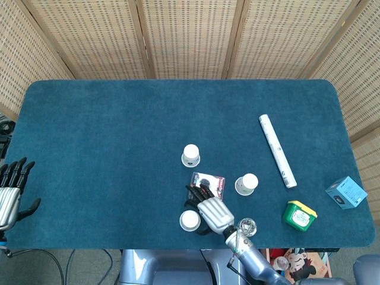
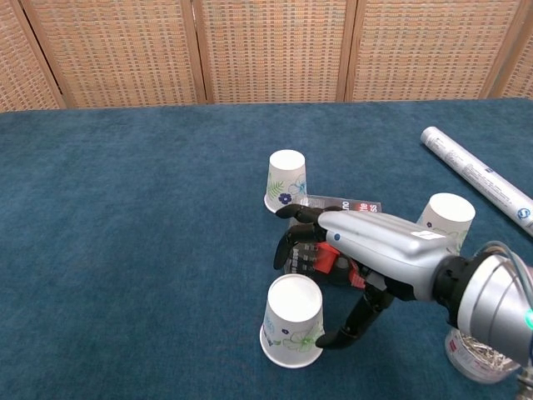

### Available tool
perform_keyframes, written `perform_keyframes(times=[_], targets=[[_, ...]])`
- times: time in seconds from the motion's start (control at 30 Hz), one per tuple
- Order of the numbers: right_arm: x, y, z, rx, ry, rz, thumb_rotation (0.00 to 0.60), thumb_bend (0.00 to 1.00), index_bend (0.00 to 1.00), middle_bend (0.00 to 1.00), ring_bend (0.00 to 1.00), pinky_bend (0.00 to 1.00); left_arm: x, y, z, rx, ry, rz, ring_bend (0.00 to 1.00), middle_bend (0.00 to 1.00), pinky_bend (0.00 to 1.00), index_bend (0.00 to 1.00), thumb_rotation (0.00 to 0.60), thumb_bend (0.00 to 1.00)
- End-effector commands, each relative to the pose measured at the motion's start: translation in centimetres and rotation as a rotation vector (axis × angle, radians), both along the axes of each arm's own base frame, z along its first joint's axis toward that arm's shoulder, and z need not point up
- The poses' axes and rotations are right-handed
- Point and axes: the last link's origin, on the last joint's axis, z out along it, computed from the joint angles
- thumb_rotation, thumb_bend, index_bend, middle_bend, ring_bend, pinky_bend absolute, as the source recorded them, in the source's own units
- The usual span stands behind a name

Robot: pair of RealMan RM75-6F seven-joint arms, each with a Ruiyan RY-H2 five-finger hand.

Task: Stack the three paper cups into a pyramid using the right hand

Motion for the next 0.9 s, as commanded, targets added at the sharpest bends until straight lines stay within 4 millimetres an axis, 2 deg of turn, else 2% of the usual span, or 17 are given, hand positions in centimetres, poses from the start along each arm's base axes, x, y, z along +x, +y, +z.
perform_keyframes(times=[0.03, 0.37, 0.6, 0.9], targets=[[0.0, 0.1, -0.1, -0.002, -0.007, 0.000, 0.600, 0.04, 0.37, 0.00, 0.00, 0.00, 0.0, 0.0, 0.0, -0.001, 0.001, -0.001, 0.00, 0.00, 0.00, 0.00, 0.600, 0.31], [-0.1, 0.2, -0.3, -0.013, -0.019, -0.011, 0.600, 0.04, 0.47, 0.00, 0.00, 0.00, 0.0, 0.0, 0.0, -0.003, -0.001, 0.000, 0.00, 0.00, 0.00, 0.00, 0.600, 0.31], [0.2, 0.3, -0.3, -0.020, -0.028, -0.006, 0.600, 0.04, 0.51, 0.00, 0.00, 0.00, 0.0, 0.1, -0.1, -0.005, -0.002, -0.001, 0.00, 0.00, 0.00, 0.00, 0.600, 0.31], [1.4, 0.2, 1.8, -0.067, -0.016, 0.034, 0.600, 0.04, 0.54, 0.00, 0.00, 0.00, 0.0, 0.0, -0.1, -0.003, -0.002, -0.001, 0.00, 0.00, 0.00, 0.00, 0.600, 0.31]])
